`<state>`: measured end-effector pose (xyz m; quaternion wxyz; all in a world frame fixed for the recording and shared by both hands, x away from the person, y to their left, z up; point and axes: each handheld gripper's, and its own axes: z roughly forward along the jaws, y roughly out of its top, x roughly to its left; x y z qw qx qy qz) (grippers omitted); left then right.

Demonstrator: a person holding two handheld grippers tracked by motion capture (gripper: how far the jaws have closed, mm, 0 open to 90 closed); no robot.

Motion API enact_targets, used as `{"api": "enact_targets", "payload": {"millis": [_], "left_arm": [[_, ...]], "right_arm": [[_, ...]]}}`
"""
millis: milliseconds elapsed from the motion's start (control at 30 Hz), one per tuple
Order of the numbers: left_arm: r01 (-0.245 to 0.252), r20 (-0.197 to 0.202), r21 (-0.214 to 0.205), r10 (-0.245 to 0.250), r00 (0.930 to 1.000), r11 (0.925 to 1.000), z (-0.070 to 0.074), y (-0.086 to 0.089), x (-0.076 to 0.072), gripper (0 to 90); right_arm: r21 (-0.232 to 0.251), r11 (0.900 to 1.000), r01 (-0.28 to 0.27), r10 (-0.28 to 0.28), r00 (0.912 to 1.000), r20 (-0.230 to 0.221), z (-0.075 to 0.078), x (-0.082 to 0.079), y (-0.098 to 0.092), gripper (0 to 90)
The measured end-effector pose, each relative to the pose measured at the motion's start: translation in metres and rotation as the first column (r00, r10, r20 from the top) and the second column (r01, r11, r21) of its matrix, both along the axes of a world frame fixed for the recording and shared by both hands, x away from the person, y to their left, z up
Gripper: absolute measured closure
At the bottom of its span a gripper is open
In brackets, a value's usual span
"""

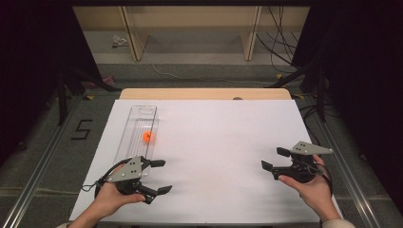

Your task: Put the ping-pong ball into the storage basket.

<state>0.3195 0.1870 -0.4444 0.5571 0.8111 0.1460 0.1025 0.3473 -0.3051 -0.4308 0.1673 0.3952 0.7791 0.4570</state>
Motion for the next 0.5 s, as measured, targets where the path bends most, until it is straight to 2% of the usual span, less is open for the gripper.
{"api": "enact_targets", "payload": {"millis": [500], "left_arm": [[0.002,0.000,-0.001,-0.002,1.0000,1.0000,0.0002,-0.0001,0.0001,17.3]], "right_arm": [[0.003,1.0000,-0.004,0.004,1.0000,-0.007,-0.0018,-0.0008,-0.0014,16.5]]}}
